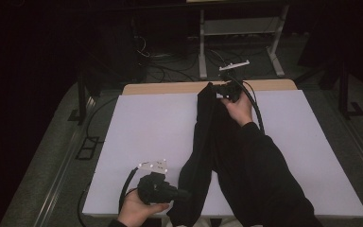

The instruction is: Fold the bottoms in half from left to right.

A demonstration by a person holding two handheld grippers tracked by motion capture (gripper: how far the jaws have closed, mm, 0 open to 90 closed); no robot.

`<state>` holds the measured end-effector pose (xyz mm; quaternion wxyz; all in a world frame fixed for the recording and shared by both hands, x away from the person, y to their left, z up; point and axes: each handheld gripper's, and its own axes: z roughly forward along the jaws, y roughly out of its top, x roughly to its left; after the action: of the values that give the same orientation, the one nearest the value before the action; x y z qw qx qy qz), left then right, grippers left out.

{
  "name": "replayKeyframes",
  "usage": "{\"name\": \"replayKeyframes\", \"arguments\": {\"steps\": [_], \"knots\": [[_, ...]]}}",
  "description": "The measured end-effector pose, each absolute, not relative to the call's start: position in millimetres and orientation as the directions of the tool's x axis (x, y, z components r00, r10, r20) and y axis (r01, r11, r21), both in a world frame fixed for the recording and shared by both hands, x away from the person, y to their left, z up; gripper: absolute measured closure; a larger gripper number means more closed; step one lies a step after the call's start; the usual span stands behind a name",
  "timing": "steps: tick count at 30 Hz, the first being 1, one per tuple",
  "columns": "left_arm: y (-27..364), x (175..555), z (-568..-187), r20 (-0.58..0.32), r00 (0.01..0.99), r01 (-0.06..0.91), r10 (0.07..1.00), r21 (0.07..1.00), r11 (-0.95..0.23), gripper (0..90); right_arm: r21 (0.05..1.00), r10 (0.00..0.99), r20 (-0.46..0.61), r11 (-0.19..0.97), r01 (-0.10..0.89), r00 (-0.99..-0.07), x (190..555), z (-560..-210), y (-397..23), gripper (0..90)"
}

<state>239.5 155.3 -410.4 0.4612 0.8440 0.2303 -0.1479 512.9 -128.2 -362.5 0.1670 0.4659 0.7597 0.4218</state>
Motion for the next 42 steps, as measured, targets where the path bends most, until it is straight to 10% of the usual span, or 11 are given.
{"name": "replayKeyframes", "arguments": {"steps": [42], "knots": [[6, 237, -404, -0.468, 0.856, 0.509, 0.219, 0.692, -0.512, 88.7, 0.731, 0.819, 0.134, 0.298, 0.614, -0.557, 527, -384, -200, 86.9]]}}
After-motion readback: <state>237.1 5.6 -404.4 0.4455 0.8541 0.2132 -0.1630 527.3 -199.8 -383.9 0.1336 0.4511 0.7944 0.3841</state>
